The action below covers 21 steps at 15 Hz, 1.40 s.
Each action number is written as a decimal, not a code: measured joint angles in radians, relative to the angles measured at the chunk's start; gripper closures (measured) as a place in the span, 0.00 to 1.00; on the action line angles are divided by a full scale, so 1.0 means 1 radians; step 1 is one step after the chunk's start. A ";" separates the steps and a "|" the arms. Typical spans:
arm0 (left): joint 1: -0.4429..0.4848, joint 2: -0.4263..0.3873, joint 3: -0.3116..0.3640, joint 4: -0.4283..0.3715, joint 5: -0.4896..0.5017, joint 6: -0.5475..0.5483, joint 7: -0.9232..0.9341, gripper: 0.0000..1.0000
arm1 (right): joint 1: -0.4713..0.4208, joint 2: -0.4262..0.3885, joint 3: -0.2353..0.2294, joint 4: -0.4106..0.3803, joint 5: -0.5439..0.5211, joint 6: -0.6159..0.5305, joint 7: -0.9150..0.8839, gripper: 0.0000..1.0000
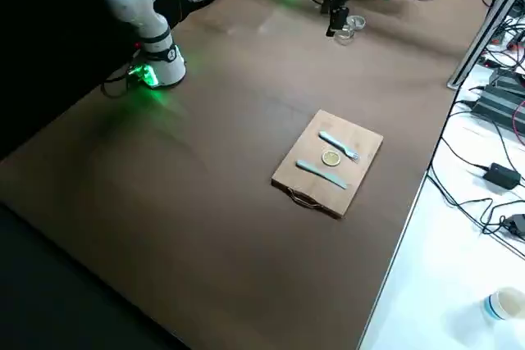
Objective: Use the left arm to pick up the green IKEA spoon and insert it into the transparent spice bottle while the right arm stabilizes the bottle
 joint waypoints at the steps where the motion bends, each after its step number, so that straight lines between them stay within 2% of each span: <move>1: -0.001 0.011 0.000 0.000 0.000 0.007 0.000 0.04 | -0.008 0.004 -0.003 -0.007 0.040 -0.003 -0.058 0.00; 2: 0.001 0.023 0.001 0.000 0.014 0.009 0.000 0.21 | -0.028 0.014 -0.008 -0.015 0.099 -0.004 -0.207 0.00; 4: 0.003 0.021 0.001 0.002 0.021 0.009 0.000 0.39 | -0.032 0.025 -0.008 -0.019 0.137 -0.005 -0.376 0.00; 6: 0.003 0.021 0.001 0.002 0.022 0.009 0.000 0.41 | -0.021 0.041 -0.005 -0.023 0.197 -0.004 -0.545 0.00; 10: 0.002 0.016 -0.002 0.005 0.022 0.007 0.000 0.73 | -0.007 0.083 -0.001 -0.025 0.352 -0.004 -0.880 0.00; 13: 0.001 0.011 -0.003 0.004 0.025 0.004 0.000 0.76 | -0.001 0.114 0.000 -0.056 0.468 0.028 -0.973 0.00; 15: 0.002 0.011 0.000 0.005 0.033 0.004 0.000 0.79 | 0.018 0.123 0.001 -0.114 0.542 0.107 -1.022 0.00; 17: 0.006 0.010 0.000 0.010 0.039 0.004 0.001 0.90 | 0.050 0.127 0.002 -0.188 0.612 0.211 -1.044 0.00; 19: 0.007 -0.001 0.001 0.020 0.039 -0.008 0.001 0.89 | 0.086 0.129 0.003 -0.246 0.665 0.306 -1.062 0.00; 21: 0.007 -0.025 0.001 0.039 0.039 -0.042 0.001 0.89 | 0.125 0.129 0.005 -0.298 0.766 0.397 -1.128 0.00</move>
